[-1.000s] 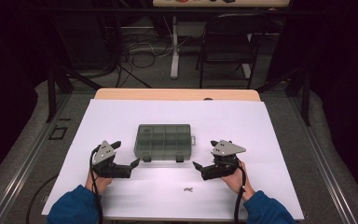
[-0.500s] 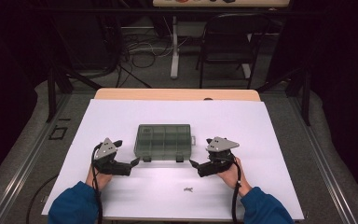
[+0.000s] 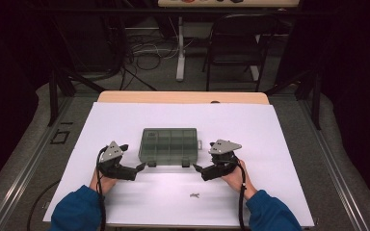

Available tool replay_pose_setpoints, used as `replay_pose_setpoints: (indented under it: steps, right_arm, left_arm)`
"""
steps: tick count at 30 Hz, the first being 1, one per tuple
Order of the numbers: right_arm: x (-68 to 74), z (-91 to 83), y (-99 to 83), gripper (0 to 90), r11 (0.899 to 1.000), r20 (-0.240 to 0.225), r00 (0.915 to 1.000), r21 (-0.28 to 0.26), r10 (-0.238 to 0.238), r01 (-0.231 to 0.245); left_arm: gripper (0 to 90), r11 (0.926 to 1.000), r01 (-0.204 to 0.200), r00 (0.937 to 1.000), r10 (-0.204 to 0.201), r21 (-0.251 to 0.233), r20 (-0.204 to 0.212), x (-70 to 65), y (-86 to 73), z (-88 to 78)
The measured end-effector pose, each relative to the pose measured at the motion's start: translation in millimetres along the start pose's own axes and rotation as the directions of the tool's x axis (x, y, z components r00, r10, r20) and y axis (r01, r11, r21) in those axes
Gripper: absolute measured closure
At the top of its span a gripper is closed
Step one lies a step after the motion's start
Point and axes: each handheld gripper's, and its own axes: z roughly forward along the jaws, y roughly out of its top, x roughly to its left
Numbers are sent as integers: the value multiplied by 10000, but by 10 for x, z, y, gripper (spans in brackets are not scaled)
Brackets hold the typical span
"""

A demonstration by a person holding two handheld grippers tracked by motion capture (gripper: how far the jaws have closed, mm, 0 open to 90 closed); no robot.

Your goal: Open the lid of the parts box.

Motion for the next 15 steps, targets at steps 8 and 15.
replay_pose_setpoints:
  steps: [8, 15]
  right_arm:
    - [-4, 65, 12, 27, 9997, -135, 9999, 229, -37, 40]
    - [-21, 133, -13, 64, 9994, -314, 9995, 338, -53, 63]
  left_arm:
    - [9, 9998, -73, 10000, 73, 171, -13, 21, -9, 35]
    - [65, 9996, -154, 9998, 151, 220, 122, 34, -21, 56]
